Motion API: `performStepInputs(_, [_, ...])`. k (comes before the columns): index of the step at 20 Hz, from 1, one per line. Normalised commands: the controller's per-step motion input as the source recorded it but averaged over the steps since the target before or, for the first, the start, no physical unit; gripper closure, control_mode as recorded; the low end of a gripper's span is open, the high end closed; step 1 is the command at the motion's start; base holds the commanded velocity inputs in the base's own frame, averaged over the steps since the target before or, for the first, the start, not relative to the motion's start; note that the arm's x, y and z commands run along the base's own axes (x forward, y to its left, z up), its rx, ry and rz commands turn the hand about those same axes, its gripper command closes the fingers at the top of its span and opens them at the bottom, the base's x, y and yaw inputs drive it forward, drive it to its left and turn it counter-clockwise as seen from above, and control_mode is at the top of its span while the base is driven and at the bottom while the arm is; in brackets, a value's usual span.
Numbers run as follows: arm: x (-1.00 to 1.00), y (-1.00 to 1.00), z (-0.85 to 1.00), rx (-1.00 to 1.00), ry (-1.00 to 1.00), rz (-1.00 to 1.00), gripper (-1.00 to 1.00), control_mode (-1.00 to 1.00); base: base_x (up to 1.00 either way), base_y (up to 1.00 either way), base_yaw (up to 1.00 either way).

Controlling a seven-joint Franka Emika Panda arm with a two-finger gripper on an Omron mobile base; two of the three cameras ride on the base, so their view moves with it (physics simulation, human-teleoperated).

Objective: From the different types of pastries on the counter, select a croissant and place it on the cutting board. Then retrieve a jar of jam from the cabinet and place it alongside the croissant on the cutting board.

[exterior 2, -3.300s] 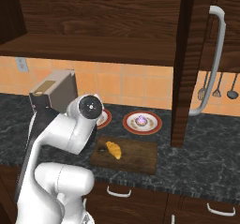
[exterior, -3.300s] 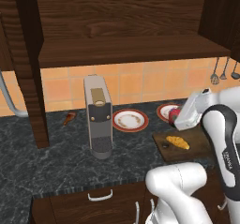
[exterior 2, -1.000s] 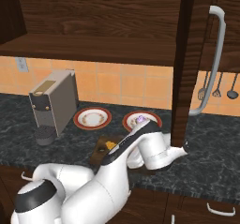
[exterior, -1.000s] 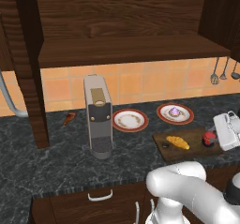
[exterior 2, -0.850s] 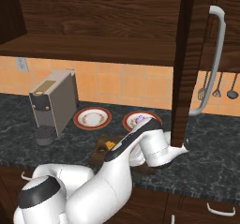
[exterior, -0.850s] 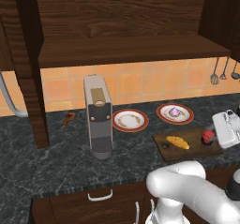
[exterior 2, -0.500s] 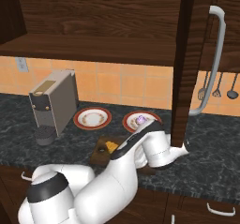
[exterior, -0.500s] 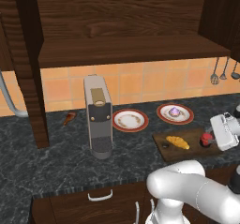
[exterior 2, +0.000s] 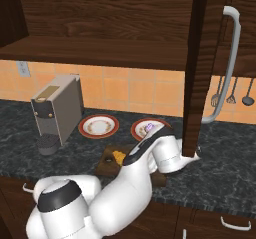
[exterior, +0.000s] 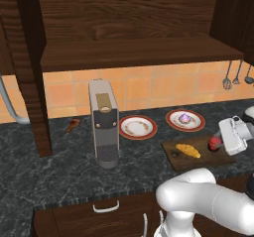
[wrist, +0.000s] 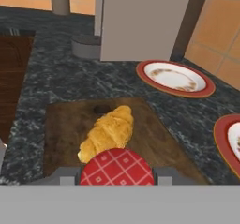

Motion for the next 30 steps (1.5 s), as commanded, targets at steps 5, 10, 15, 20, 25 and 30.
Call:
performStepInputs(5, [0.16, 0.0, -0.43, 0.0, -0.01, 0.01, 1.0, -1.0, 0.0, 0.0, 0.0])
performStepInputs(10, [0.07, 0.0, -0.14, -0.01, -0.03, 0.0, 1.0, -1.0, 0.0, 0.0, 0.0])
performStepInputs(15, [0.27, 0.01, -0.02, -0.05, -0.07, 0.0, 1.0, -1.0, 0.0, 0.0, 0.0])
performStepInputs(20, [0.19, 0.0, -0.66, -0.02, -0.07, 0.02, 1.0, -1.0, 0.0, 0.0, 0.0])
performStepInputs(25, [0.02, 0.0, -0.37, 0.0, -0.06, 0.01, 1.0, -1.0, 0.0, 0.0, 0.0])
performStepInputs(30, [-0.07, 0.19, 0.31, -0.01, -0.11, 0.02, -1.0, -1.0, 0.0, 0.0, 0.0])
